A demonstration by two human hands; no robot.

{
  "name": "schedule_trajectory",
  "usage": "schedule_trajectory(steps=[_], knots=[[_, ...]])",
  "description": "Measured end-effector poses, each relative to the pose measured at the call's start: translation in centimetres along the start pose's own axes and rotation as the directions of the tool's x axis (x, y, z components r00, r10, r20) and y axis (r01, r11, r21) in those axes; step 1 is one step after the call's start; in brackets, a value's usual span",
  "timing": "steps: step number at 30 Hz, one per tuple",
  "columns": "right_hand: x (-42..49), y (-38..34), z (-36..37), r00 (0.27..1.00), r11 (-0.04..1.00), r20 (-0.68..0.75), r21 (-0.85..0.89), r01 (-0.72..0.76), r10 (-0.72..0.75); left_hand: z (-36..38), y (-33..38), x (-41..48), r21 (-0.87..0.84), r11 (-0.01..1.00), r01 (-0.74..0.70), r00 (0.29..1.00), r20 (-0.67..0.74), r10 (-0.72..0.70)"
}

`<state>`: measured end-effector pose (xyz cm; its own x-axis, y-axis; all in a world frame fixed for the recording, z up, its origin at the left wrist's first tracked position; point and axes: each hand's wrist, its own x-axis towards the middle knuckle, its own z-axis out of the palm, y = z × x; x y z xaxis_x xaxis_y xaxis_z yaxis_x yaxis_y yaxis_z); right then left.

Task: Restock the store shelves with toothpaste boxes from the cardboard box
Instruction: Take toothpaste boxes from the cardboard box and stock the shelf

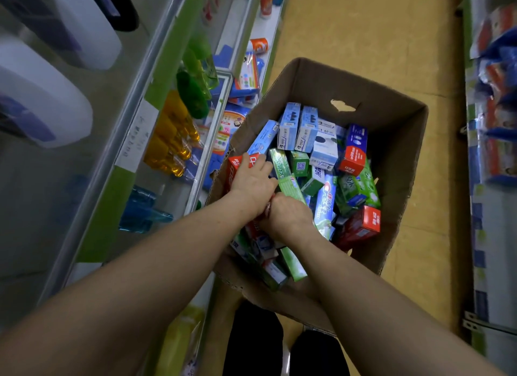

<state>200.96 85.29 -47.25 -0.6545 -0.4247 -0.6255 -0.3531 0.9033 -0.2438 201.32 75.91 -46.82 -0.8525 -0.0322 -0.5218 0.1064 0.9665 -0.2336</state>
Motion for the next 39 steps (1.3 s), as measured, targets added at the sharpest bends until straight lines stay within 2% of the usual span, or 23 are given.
schedule_trajectory(steps=[7,13,18,20,27,33,39], knots=[[-1.2,1.0,-4.0,0.998,0.993,-0.035,-0.101,-0.057,0.054,-2.6,-0.7,0.1,-0.046,0.998,0.034,0.998,-0.051,-0.037],[-3.4,2.0,-10.2,0.981,0.980,-0.193,-0.186,-0.066,0.029,-8.4,-2.1,0.0,-0.062,0.997,0.043,0.986,-0.158,-0.052],[-6.9,3.6,-16.6,0.930,0.968,-0.365,-0.222,-0.121,0.033,-16.2,-2.5,-1.1,-0.015,1.000,-0.005,0.957,-0.291,0.000],[-8.8,4.8,-19.1,0.900,0.966,-0.435,-0.212,-0.150,0.044,-19.8,-2.1,-1.7,0.030,0.999,-0.028,0.925,-0.378,0.037],[-16.8,9.7,-26.6,0.785,0.948,-0.614,-0.196,-0.251,0.080,-31.3,1.7,-4.3,0.153,0.985,-0.082,0.843,-0.516,0.151],[-26.4,16.3,-30.3,0.658,0.904,-0.718,-0.095,-0.417,0.228,-40.4,9.5,-8.7,0.252,0.951,-0.178,0.714,-0.631,0.302],[-37.4,23.1,-30.7,0.531,0.842,-0.771,0.011,-0.540,0.351,-46.6,19.4,-13.8,0.345,0.904,-0.251,0.573,-0.700,0.426]])
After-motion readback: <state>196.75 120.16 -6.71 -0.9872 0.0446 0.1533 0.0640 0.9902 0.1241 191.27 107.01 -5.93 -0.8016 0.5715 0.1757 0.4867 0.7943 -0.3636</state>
